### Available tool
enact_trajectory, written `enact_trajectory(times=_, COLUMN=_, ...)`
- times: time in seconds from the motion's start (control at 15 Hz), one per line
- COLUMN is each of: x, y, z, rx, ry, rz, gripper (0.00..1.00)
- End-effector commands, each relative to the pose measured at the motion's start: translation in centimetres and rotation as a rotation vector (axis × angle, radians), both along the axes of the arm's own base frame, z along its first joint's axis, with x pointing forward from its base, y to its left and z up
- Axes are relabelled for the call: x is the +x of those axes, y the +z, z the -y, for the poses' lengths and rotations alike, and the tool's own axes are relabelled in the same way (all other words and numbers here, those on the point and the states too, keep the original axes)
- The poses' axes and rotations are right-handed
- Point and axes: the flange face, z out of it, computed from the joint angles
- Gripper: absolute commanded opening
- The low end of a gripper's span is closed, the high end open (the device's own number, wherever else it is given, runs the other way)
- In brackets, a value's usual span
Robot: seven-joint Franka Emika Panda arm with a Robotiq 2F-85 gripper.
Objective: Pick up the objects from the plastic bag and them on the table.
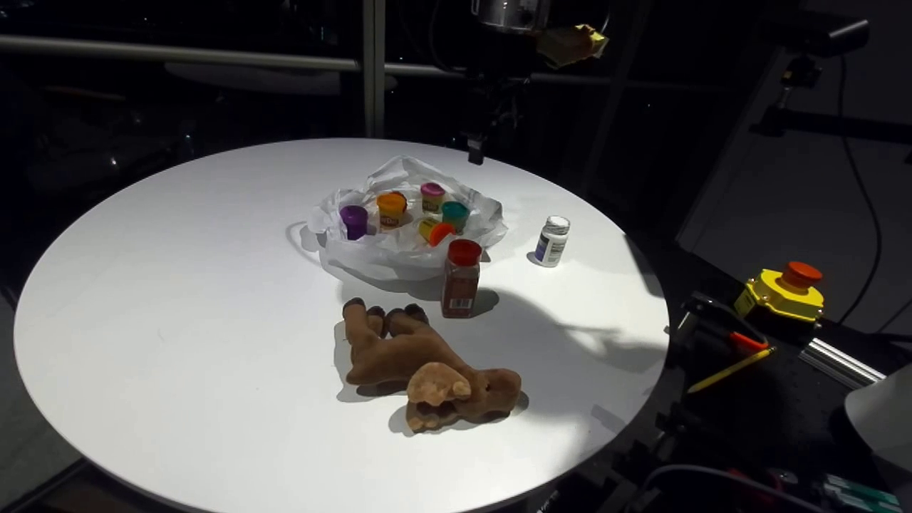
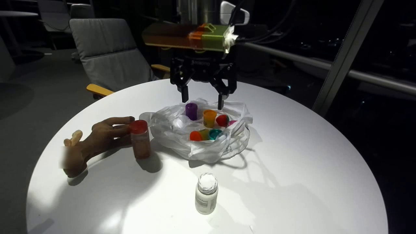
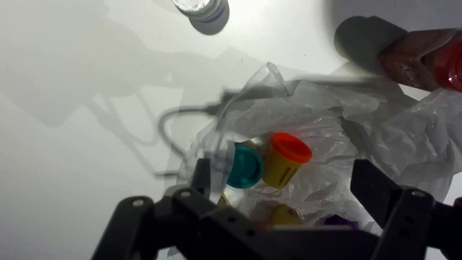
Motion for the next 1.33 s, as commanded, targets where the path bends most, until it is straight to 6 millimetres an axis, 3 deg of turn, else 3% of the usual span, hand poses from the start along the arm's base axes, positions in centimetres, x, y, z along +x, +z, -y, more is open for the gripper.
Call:
enact_trajectory(times=0.0, x=5.2, y=-3.3, z=-3.5, rx=-0.063, ry=0.025, rz=0.049, gripper=1.00)
enact_trajectory(times=0.27, x=8.6, y=-8.0, z=-6.1, rx=-0.058, ry=0.061, rz=0.040, gripper=1.00)
enact_trajectory(times=0.6, x=12.5, y=-11.3, z=-5.8, rx=-0.102, ry=0.042, rz=0.082, gripper=1.00)
enact_trajectory(times=0.93, x=15.2, y=-12.2, z=-4.1, rx=-0.138, ry=-0.028, rz=0.125, gripper=1.00)
enact_trajectory(times=1.27, x=15.9, y=-12.9, z=-4.7, rx=-0.118, ry=-0.017, rz=0.112, gripper=1.00)
